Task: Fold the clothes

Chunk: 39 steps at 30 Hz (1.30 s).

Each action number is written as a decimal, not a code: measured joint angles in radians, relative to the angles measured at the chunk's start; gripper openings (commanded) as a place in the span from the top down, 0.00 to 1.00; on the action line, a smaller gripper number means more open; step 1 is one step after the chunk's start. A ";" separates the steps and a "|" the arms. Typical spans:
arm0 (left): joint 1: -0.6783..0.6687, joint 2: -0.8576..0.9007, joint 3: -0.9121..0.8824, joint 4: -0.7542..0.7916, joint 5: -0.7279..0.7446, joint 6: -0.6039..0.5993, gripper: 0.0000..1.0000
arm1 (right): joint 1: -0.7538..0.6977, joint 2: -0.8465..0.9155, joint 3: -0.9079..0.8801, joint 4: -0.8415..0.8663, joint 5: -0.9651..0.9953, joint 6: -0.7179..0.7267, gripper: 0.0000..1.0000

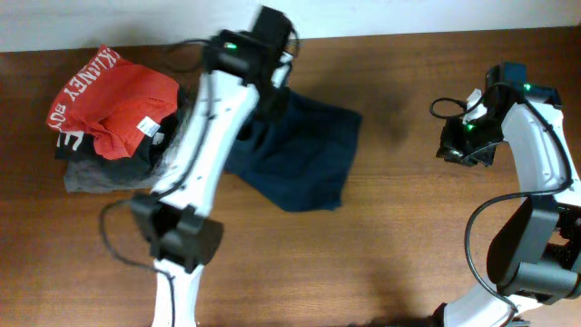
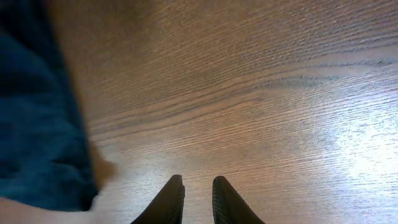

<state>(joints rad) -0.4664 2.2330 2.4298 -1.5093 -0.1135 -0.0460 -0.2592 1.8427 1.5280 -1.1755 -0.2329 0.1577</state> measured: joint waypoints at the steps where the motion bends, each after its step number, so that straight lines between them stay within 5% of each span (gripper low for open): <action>1: -0.015 0.032 0.000 0.014 0.004 -0.008 0.99 | 0.000 0.000 0.000 0.000 0.000 0.000 0.79; 8: -0.112 0.189 -0.001 0.110 0.025 -0.085 0.99 | 0.000 0.000 0.000 0.000 0.000 0.000 0.79; 14: -0.134 0.197 0.045 -0.015 -0.011 -0.106 1.00 | 0.000 0.000 0.000 0.000 0.000 -0.001 0.79; 22: 0.000 0.180 0.316 -0.174 -0.064 -0.078 1.00 | 0.000 0.000 0.000 0.000 0.000 0.000 0.79; 39: 0.262 -0.111 0.258 -0.177 -0.020 0.065 1.00 | 0.000 0.000 0.000 -0.006 0.000 0.000 0.79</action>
<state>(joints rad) -0.2047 2.1220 2.6877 -1.6863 -0.1337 0.0193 -0.2592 1.8427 1.5280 -1.1816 -0.2329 0.1574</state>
